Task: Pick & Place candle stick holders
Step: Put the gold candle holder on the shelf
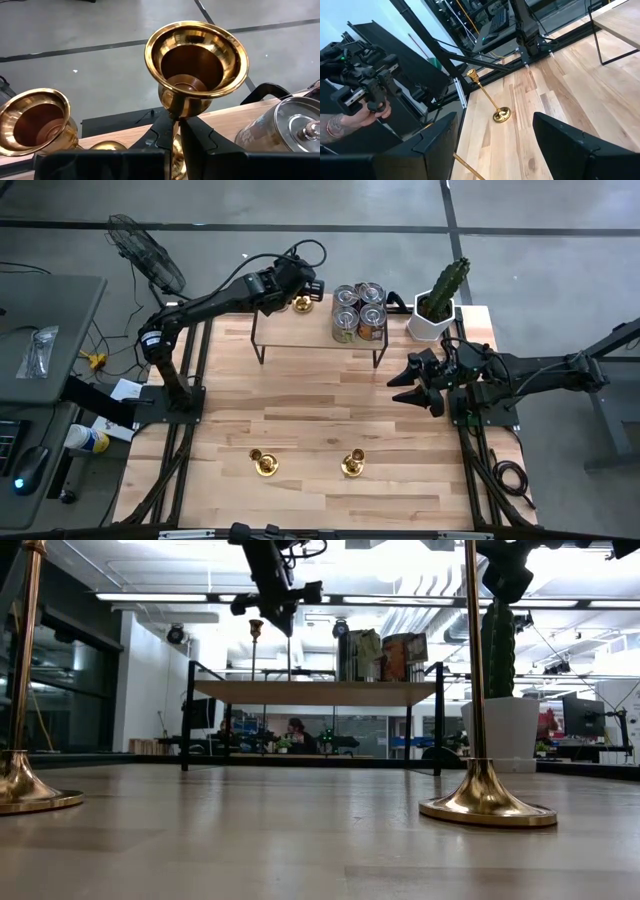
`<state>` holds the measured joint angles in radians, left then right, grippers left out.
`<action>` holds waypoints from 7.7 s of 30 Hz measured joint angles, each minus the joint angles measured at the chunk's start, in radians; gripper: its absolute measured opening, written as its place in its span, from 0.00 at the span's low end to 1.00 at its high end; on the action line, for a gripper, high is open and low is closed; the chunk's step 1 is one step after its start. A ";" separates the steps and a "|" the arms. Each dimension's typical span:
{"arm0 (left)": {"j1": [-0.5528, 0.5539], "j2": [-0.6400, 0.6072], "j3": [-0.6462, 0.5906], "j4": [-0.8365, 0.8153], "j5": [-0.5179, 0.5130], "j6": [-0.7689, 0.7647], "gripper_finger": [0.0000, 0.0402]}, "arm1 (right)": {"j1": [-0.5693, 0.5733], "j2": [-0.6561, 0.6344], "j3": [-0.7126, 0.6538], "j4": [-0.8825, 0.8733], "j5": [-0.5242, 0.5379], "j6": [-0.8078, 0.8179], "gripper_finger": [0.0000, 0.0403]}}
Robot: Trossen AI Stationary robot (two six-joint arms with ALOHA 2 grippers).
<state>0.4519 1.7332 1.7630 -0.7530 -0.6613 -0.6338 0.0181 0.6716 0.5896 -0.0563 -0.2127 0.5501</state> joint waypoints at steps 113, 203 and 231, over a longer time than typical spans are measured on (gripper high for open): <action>-0.004 -0.004 -0.001 -0.149 0.289 0.078 0.60 | 0.000 0.000 0.000 -0.017 -0.026 0.053 0.62; -0.539 -0.639 -0.342 -0.468 0.154 -0.035 0.60 | 0.469 0.586 0.000 0.282 0.328 0.022 0.62; -0.539 -0.639 -0.342 -0.471 0.154 -0.026 0.60 | 0.547 0.760 0.000 0.653 0.532 -0.051 0.62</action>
<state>-0.0868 1.0939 1.4208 -1.2243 -0.5068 -0.6601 0.5653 1.4315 0.5900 0.5968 0.3195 0.4989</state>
